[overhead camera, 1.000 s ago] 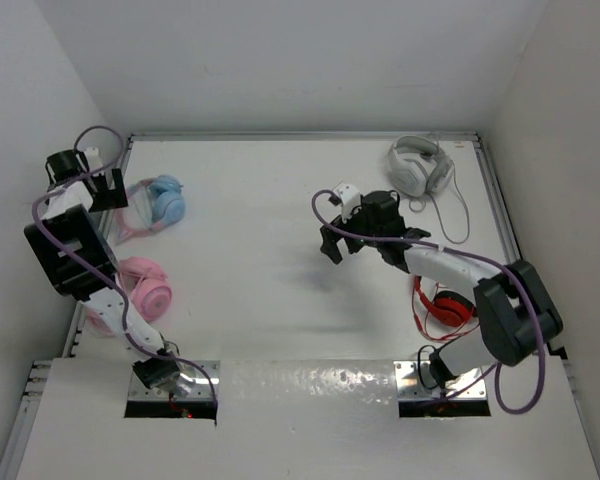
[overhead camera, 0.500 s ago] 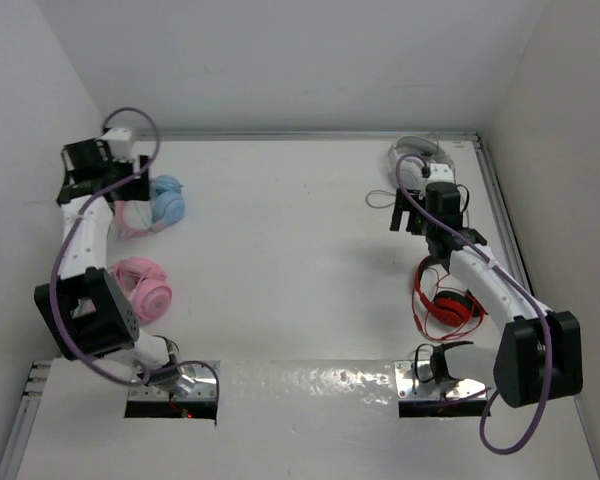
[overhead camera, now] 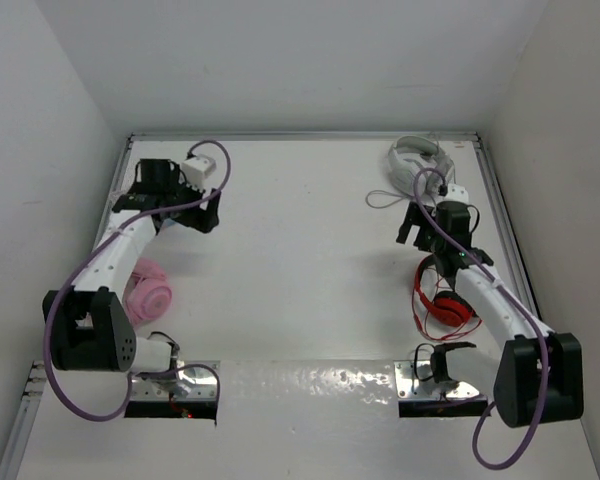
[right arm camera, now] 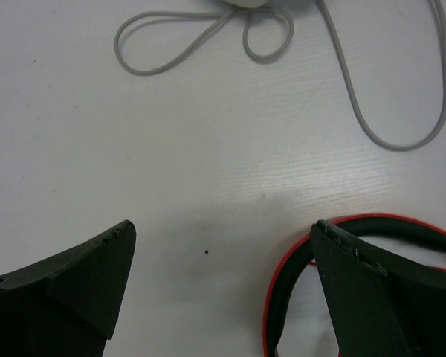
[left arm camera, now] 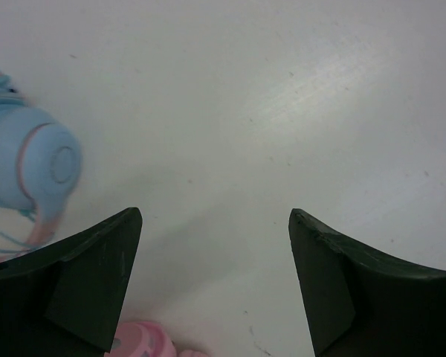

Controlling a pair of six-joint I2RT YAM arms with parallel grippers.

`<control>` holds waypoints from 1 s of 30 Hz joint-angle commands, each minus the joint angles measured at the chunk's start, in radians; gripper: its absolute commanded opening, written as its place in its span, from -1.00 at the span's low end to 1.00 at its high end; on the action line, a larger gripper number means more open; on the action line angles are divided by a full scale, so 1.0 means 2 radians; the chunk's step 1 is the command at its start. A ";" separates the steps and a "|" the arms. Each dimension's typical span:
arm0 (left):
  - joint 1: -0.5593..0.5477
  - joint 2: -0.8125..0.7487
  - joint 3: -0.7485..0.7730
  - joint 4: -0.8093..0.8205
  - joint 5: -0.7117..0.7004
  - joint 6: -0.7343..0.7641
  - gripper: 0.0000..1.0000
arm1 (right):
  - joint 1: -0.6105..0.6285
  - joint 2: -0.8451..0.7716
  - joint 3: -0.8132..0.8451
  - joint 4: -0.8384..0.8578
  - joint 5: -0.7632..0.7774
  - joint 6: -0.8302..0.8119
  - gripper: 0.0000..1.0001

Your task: Wrap the headphones

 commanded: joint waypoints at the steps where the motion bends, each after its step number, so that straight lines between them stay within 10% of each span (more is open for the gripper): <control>1: -0.043 -0.021 -0.031 -0.006 -0.004 0.024 0.56 | 0.001 -0.032 -0.037 0.029 -0.008 0.044 0.98; 30: -0.167 -0.163 -0.293 0.058 -0.060 0.142 0.58 | 0.001 -0.098 -0.113 0.077 -0.084 0.068 0.98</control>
